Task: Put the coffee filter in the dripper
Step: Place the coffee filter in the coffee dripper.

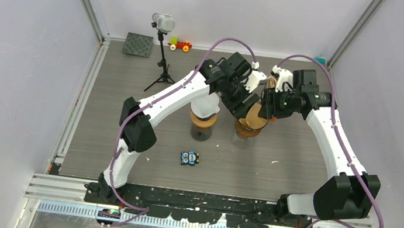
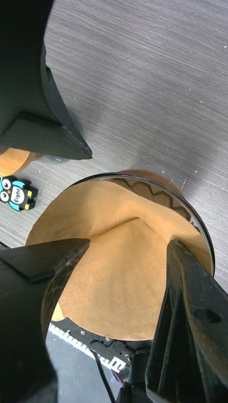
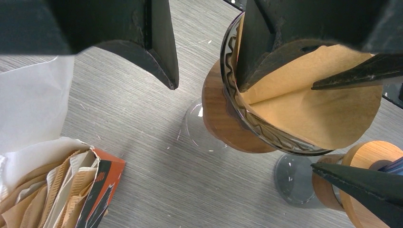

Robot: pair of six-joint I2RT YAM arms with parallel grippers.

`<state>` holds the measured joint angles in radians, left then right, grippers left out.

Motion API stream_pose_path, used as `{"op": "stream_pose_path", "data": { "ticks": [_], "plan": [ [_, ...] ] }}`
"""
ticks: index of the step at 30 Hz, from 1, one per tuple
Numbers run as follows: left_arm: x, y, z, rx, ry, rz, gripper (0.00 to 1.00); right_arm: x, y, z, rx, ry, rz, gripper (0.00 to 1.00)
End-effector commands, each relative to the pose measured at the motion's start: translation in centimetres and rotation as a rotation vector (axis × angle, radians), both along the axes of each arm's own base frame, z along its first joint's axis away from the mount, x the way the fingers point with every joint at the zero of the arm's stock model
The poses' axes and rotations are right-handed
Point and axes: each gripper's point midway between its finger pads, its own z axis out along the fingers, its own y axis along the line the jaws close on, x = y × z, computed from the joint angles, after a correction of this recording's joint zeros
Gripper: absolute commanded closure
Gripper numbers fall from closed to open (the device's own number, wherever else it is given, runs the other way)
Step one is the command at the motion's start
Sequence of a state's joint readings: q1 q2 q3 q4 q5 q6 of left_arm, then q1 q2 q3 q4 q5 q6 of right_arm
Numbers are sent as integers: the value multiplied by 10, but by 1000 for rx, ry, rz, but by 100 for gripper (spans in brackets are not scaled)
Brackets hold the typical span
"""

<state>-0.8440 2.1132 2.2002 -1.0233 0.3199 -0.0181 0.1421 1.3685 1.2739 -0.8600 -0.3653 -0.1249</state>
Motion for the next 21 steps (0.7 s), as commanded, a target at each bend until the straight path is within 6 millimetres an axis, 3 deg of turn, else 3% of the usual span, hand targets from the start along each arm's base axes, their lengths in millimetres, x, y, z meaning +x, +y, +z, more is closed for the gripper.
{"op": "stream_pose_path", "data": {
  "ticks": [1, 21],
  "plan": [
    [-2, -1, 15, -41, -16, -22, 37, 7, 3, 2, 16, -29, -2, 47],
    [-7, 1, 7, -19, -36, -69, 35, 6, -4, 10, -25, -58, 14, 47]
  ]
}}
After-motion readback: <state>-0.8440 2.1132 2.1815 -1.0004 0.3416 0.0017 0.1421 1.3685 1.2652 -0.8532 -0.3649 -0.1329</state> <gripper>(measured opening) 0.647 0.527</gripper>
